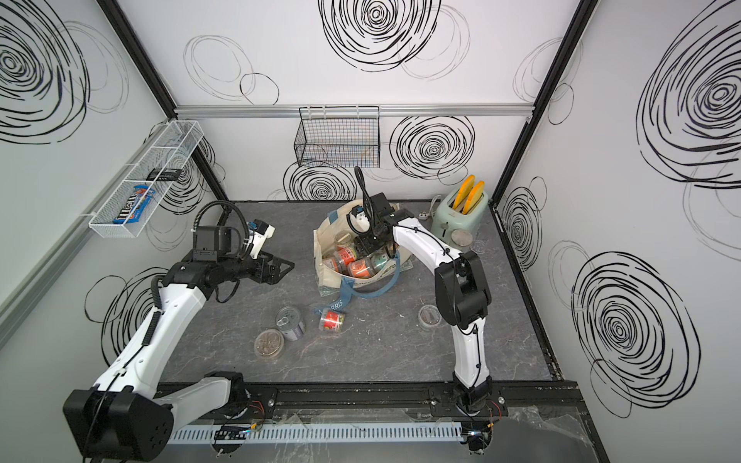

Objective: Take out the seed jars from the canvas bag
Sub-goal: Pick up the seed jar from the canvas bag.

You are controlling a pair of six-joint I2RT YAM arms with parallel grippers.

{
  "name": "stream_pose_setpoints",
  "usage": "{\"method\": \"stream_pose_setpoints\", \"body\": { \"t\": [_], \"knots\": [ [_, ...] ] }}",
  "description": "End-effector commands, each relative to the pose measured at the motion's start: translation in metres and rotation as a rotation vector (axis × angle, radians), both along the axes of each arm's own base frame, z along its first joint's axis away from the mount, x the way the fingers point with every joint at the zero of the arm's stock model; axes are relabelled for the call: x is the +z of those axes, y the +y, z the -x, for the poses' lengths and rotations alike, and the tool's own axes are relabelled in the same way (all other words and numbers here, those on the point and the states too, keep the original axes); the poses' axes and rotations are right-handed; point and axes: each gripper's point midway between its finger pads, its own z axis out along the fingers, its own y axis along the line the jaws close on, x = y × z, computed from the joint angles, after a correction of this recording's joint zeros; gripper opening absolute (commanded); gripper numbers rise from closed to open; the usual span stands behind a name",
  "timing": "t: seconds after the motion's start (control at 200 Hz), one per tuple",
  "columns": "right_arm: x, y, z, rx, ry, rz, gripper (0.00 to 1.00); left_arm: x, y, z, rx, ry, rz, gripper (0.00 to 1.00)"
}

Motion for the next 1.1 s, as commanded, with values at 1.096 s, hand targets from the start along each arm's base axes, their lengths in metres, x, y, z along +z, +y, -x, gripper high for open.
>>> {"method": "stream_pose_setpoints", "body": {
  "t": [1.096],
  "knots": [
    [0.148,-0.008,0.016,-0.051,-0.398,-0.341,0.63,0.039,-0.019,-0.007,-0.074,-0.084,-0.010,0.96]
  ]
}}
